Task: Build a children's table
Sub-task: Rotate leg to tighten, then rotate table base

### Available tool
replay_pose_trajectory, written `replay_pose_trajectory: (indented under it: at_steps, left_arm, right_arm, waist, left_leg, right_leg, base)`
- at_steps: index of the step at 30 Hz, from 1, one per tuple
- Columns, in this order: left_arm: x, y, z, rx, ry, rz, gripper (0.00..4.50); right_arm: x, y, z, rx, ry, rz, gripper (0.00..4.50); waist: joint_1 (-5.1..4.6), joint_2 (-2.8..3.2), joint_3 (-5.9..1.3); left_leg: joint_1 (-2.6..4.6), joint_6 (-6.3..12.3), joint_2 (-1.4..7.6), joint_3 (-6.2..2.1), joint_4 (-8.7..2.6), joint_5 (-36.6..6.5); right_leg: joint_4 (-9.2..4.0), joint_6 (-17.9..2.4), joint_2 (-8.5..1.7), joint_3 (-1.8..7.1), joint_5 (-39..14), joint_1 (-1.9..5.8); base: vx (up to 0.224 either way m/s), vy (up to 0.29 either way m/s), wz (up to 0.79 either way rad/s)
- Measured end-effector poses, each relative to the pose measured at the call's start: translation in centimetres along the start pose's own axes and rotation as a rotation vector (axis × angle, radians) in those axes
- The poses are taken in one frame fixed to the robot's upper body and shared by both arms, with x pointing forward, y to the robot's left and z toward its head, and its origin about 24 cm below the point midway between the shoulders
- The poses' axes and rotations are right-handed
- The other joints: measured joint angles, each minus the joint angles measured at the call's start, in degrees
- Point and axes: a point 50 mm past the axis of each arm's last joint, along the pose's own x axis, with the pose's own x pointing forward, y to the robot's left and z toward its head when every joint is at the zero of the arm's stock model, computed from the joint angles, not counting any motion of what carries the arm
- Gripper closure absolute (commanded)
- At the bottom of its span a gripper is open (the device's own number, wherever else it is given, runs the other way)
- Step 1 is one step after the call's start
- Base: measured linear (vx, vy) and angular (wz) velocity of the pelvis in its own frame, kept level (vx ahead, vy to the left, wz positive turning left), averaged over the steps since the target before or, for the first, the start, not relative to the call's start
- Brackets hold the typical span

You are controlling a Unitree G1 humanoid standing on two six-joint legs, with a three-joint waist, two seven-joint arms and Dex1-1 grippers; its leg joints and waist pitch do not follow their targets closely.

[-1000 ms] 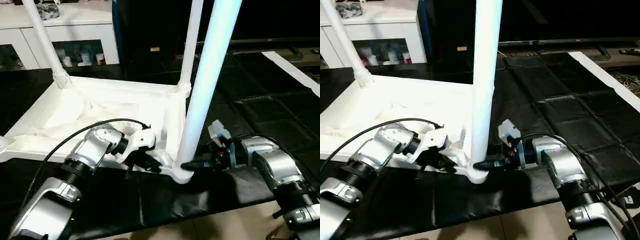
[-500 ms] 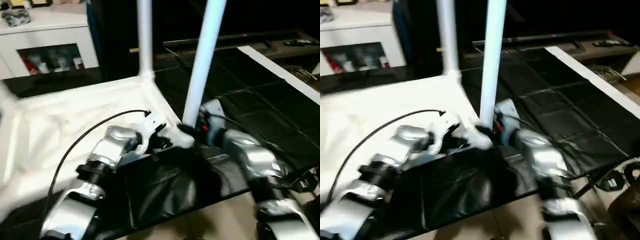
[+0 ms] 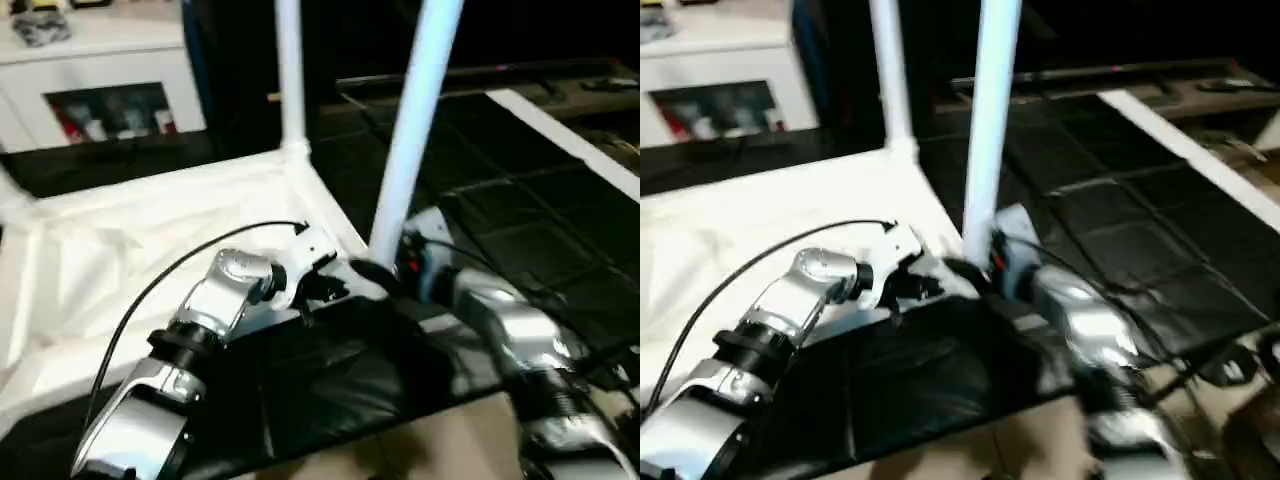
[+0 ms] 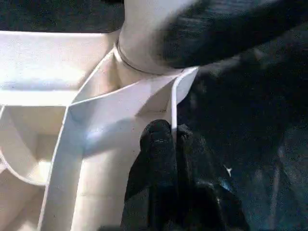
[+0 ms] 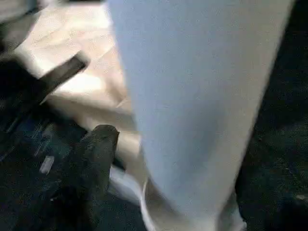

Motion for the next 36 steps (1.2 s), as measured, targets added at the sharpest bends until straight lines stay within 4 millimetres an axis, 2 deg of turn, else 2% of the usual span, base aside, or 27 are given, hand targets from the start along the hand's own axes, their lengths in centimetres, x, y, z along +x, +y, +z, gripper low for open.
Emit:
replay_pose_trajectory:
  at_steps: [5, 7, 13, 14, 16, 20, 22, 28, 30, 36]
  left_arm:
    - [-0.6, 0.4, -0.2, 0.021, -0.003, 0.008, 4.5]
    - [-0.7, 0.4, -0.3, 0.025, -0.002, 0.008, 4.5]
    - [-1.6, 0.6, -0.6, 0.05, -0.008, -0.014, 4.5]
    - [-1.8, 0.5, -0.6, 0.049, -0.01, -0.022, 4.23]
    - [-2.1, 0.5, -0.3, 0.035, -0.046, -0.025, 4.06]
    - [-3.5, 0.5, 1.9, 0.076, -0.14, 0.004, 3.71]
    - [-4.2, 0.3, 2.0, 0.077, -0.153, 0.012, 3.67]
    - [-7.9, -1.3, -0.9, -0.002, -0.083, 0.016, 3.18]
    - [-9.9, -1.9, -1.5, -0.022, -0.062, 0.036, 3.11]
    - [-15.4, -3.9, -3.4, -0.115, 0.056, 0.096, 2.57]
  right_arm:
    - [-3.7, -0.1, -1.6, 0.032, 0.023, 0.079, 0.09]
    - [-4.2, -0.2, -1.8, 0.042, 0.021, 0.087, 0.04]
    - [-5.8, 0.5, -0.7, 0.047, -0.059, 0.114, 0.04]
    - [-5.9, 0.9, -0.6, 0.052, -0.072, 0.135, 0.01]
    - [-6.0, 1.3, -0.8, 0.072, -0.081, 0.16, 0.0]
    - [-5.6, 1.5, -0.9, 0.093, -0.099, 0.154, 0.0]
    - [-5.3, 1.8, -1.0, 0.104, -0.104, 0.162, 0.0]
    - [-4.6, 4.0, -0.8, 0.127, -0.113, 0.283, 0.0]
    - [-3.8, 4.9, -0.5, 0.122, -0.127, 0.329, 0.0]
    - [-0.1, 6.9, 0.6, 0.086, -0.173, 0.356, 0.0]
  waist:
    - [0.23, 0.08, 0.06]
    - [0.1, 0.1, 0.07]
    - [0.24, 0.12, 0.09]
    - [0.31, 0.12, 0.1]
    - [0.54, 0.01, 0.16]
    - [1.11, -0.3, 0.19]
    - [1.1, -0.28, 0.18]
    - [0.92, -0.29, 0.2]
    - [0.88, -0.3, 0.2]
    - [0.54, -1.03, 0.29]
  left_leg:
    - [-0.07, 0.01, -0.02, 0.03, 0.09, -0.03]
    - [-0.07, -0.01, -0.02, 0.03, 0.1, -0.03]
    - [-0.14, -0.03, -0.01, 0.0, 0.11, -0.02]
    - [-0.15, -0.03, 0.0, 0.0, 0.11, -0.02]
    - [-0.19, -0.01, 0.04, 0.0, 0.12, -0.01]
    - [-0.19, -0.01, 0.15, 0.01, 0.14, -0.03]
    - [-0.18, -0.05, 0.12, 0.03, 0.13, -0.05]
    - [-0.16, -0.17, 0.24, 0.01, 0.09, -0.11]
    - [-0.09, -0.2, 0.25, 0.02, 0.1, -0.12]
    - [0.0, -0.3, 0.17, -0.01, 0.11, -0.06]
  right_leg:
    - [0.04, -0.01, 0.0, 0.03, 0.01, -0.11]
    - [0.04, 0.04, 0.05, 0.01, -0.01, -0.13]
    - [0.04, 0.15, 0.07, -0.03, -0.06, -0.17]
    - [0.03, 0.15, 0.07, -0.02, -0.06, -0.17]
    - [0.02, 0.13, 0.06, -0.02, -0.05, -0.18]
    - [0.02, 0.03, 0.02, -0.02, 0.0, -0.16]
    - [0.02, 0.04, 0.0, 0.0, 0.0, -0.17]
    - [0.07, 0.18, 0.1, -0.03, -0.09, -0.19]
    - [0.07, 0.25, 0.11, -0.02, -0.13, -0.15]
    - [0.13, 0.24, 0.09, 0.09, -0.13, -0.1]
  base:
    - [0.0, 0.0, 0.0]
    - [0.0, 0.0, 0.0]
    - [0.0, 0.0, 0.0]
    - [0.0, 0.0, 0.0]
    - [0.0, 0.0, 0.0]
    - [0.0, 0.0, 0.0]
    - [0.0, 0.0, 0.0]
    - [0.0, 0.0, 0.0]
    - [0.0, 0.0, 0.0]
    - [0.0, 0.0, 0.0]
